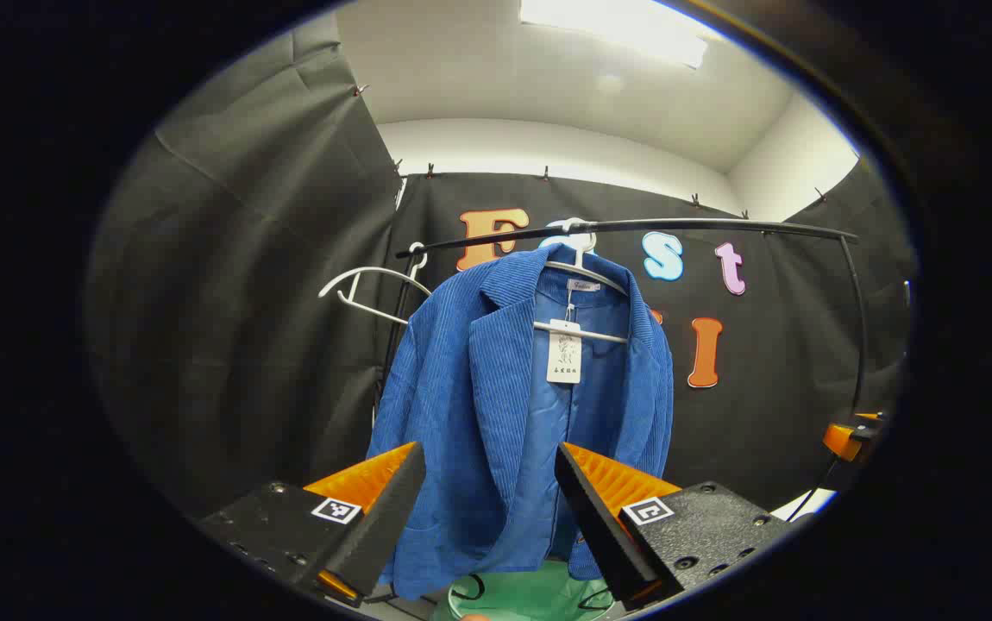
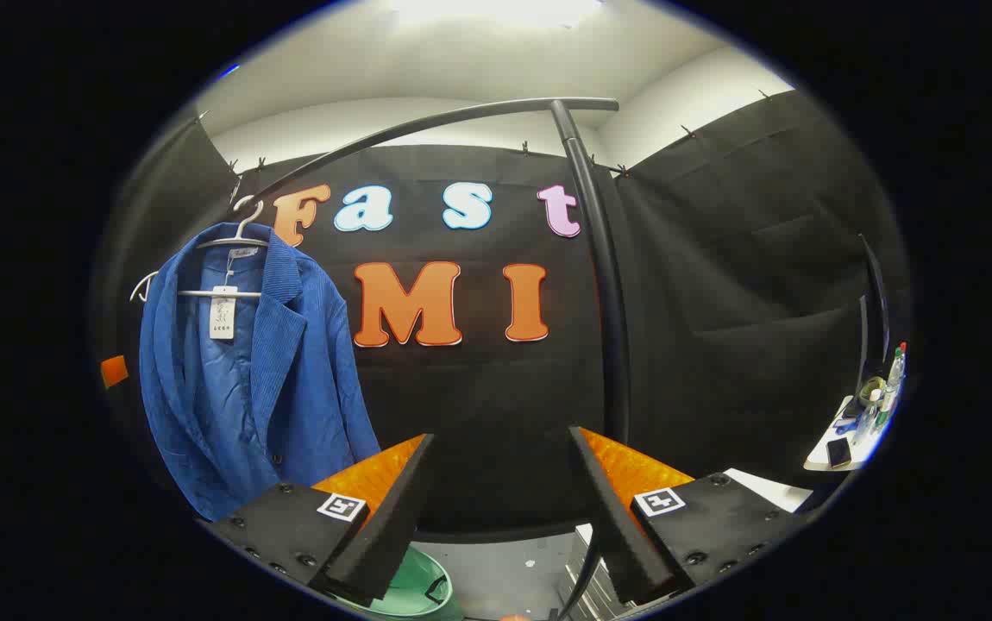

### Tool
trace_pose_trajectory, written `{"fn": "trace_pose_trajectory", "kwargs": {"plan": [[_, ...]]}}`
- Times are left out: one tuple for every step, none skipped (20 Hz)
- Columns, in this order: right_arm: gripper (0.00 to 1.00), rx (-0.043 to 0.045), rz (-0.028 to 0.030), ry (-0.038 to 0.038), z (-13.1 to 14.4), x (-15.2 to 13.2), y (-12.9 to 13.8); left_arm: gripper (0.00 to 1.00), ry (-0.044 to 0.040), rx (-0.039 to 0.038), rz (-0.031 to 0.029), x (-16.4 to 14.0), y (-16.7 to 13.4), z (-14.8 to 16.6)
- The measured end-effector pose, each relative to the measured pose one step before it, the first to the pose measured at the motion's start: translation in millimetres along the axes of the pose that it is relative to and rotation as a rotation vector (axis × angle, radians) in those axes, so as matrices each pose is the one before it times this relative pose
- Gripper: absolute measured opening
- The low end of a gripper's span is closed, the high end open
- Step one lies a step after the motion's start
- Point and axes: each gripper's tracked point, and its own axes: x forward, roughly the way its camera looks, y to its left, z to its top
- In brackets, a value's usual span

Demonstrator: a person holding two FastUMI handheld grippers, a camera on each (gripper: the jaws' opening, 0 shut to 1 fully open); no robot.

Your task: Grasp the clothes on the hanger with both hands and then place them into the laundry hamper below.

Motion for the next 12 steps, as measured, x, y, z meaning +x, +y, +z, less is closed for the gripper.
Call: {"fn": "trace_pose_trajectory", "kwargs": {"plan": [[0.98, 0.00031, -0.00135, 0.00036, -0.49, 0.46, -0.27, 0.92, 0.00148, 0.00004, 0.00206, 0.15, 0.87, -0.21], [0.94, -0.00003, -0.00105, 0.00086, -0.04, -0.02, 0.39, 0.92, 0.00113, 0.00002, 0.00125, -0.05, 0.67, -0.55], [0.98, -0.00011, -0.0008, 0.00123, -1.37, 0.1, -0.29, 0.92, 0.00133, -0.00023, 0.0003, -0.11, 0.33, -0.32], [0.98, 0.00058, -0.00039, 0.00182, -0.08, 0.06, -0.21, 0.92, -0.00004, 0.00021, 0.00012, -0.05, 0.04, 0.03], [0.94, 0.00115, 0.00064, 0.00165, -0.7, 0.35, 0.25, 0.92, -0.00014, 0.00046, 0.001, -0.36, 0.94, 0.28], [0.98, 0.00105, 0.00092, 0.00125, -0.29, -0.27, 0.14, 0.92, 0.00026, 0.00069, 0.00128, -0.59, 0.67, -0.03], [0.98, -0.00043, 0.0009, 0.00044, -0.09, 0.25, 0.23, 0.92, -0.00032, 0.00034, 0.0011, -0.7, 0.65, 0.36], [0.94, -0.00115, -0.0004, -0.00045, -0.26, -0.78, -0.05, 0.92, 0.0004, 0.00002, 0.0009, 0.41, 0.44, -0.23], [0.94, -0.00163, -0.00063, -0.00047, 0.16, -0.23, -0.38, 0.92, -0.00014, -0.00022, 0.00005, 0.18, 0.03, -0.34], [0.94, -0.00074, -0.00051, 0.00009, 0.11, 0.07, 0.11, 0.92, 0.00068, -0.0003, -0.00007, -0.13, -0.14, -0.1], [0.94, 0.00009, -0.00044, -0.00008, -0.56, -0.05, 0.36, 0.92, 0.00165, -0.00015, 0.0, 0.02, 0.52, -0.5], [0.98, 0.00055, -0.00059, 0.0007, -0.13, -0.38, 0.02, 0.92, 0.00112, -0.00035, 0.0002, -0.07, 0.43, -0.65]]}}
